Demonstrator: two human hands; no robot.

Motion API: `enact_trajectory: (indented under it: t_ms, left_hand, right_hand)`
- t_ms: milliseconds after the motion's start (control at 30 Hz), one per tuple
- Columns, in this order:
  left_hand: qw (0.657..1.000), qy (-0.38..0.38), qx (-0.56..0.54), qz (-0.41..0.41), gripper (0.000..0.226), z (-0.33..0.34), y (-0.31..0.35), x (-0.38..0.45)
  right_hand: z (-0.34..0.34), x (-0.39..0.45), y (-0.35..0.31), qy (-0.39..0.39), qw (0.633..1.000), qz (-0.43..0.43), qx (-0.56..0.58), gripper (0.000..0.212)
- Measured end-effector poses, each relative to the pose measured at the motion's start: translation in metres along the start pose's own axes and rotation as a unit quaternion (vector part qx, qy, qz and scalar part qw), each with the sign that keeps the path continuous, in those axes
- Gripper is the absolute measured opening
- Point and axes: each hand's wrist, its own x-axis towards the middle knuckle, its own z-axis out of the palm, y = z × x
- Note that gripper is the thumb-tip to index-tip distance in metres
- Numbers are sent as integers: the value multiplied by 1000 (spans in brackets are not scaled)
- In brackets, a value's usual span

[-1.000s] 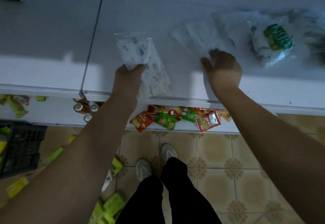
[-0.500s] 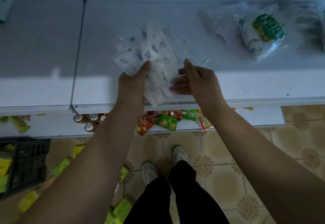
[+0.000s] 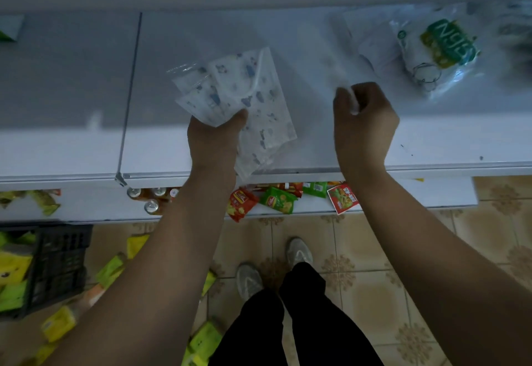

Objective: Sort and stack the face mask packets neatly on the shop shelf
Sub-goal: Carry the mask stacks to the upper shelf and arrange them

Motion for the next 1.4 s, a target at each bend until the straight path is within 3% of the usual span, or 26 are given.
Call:
enact_trajectory:
  t_ms: [67, 133, 233, 333, 400, 467, 533, 567, 633, 700, 800, 933, 1100, 1300, 1400]
  left_hand:
    - [1000, 15, 6, -7, 32, 5, -2, -1]
    - [1000, 11, 6, -25, 25, 8, -1, -3]
    - [997, -36, -39, -59, 19, 17, 3, -11]
    - [979, -132, -117, -105, 38, 30, 7, -19]
    - [980, -163, -79, -81, 47, 41, 3, -23]
    - [990, -127, -21, -54, 36, 49, -1, -22]
    - [993, -99, -11, -61, 19, 57, -3, -21]
    - [993, -97, -12, -65, 15, 61, -3, -20]
    - [991, -113, -6, -69, 15, 70, -3, -20]
    - [991, -119, 6, -67, 15, 76, -5, -23]
    - [990, -119, 7, -69, 24, 85, -9, -30]
    - [993, -92, 11, -76, 36, 95, -11, -43]
    - [995, -69, 34, -67, 45, 101, -15, -52]
    - [996, -46, 38, -60, 27, 105, -14, -54]
    - [997, -40, 28, -56, 18, 109, -14, -55]
  right_hand:
    - [-11, -6, -16, 4, 997, 20, 78, 21]
    - [-20, -10, -26, -40, 980, 67, 185, 21]
    - [-27, -14, -30, -134, 916, 178, 334, 28]
    - [-27, -23, -27, -180, 905, 232, 309, 29]
    - [-29, -23, -22, -207, 907, 247, 272, 31]
    - [-32, -13, -14, -208, 936, 211, 189, 44]
    - [-37, 11, 4, -133, 989, 67, -12, 47]
    - [-41, 28, 15, -79, 988, -29, -130, 42]
    - [-45, 67, 37, -55, 934, -167, -311, 46]
    - [-42, 105, 52, -128, 885, -228, -385, 64]
    - [-33, 141, 68, -193, 841, -265, -430, 68]
    - [-46, 153, 70, -147, 824, -180, -516, 68]
    - [-41, 145, 71, -246, 798, -270, -479, 69]
    - [-52, 137, 59, -125, 839, -269, -456, 62]
    - [-37, 151, 53, -179, 860, -260, -401, 68]
